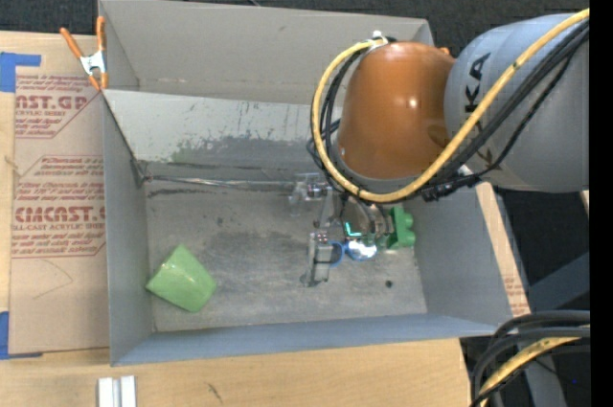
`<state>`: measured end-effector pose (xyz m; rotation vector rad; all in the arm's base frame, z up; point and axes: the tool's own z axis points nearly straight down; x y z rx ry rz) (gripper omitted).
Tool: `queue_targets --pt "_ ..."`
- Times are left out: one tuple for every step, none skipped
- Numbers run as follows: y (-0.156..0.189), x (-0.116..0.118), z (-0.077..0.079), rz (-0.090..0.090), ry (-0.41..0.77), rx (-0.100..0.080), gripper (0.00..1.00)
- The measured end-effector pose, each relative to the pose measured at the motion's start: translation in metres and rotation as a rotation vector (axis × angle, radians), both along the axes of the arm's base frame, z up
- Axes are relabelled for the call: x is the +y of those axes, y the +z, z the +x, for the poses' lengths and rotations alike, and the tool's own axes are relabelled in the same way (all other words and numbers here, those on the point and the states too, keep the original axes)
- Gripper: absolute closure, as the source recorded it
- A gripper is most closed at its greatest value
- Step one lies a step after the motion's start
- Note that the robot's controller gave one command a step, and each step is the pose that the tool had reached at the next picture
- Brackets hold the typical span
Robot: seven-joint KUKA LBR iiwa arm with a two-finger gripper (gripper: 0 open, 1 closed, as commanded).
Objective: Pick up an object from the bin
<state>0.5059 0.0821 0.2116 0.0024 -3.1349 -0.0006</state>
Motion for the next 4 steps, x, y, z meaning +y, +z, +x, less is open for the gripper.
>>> queue_targets --pt "-0.112 0.072 -0.003 0.002 0.076 0.0 0.0" --pt "-0.126 0.162 -0.02 0.004 0.414 -0.014 0.0" --pt "-0.127 0.16 -0.02 0.001 0.41 -0.011 1.0" --pt "0.12 0.132 0.006 0.003 0.427 -0.019 1.0"
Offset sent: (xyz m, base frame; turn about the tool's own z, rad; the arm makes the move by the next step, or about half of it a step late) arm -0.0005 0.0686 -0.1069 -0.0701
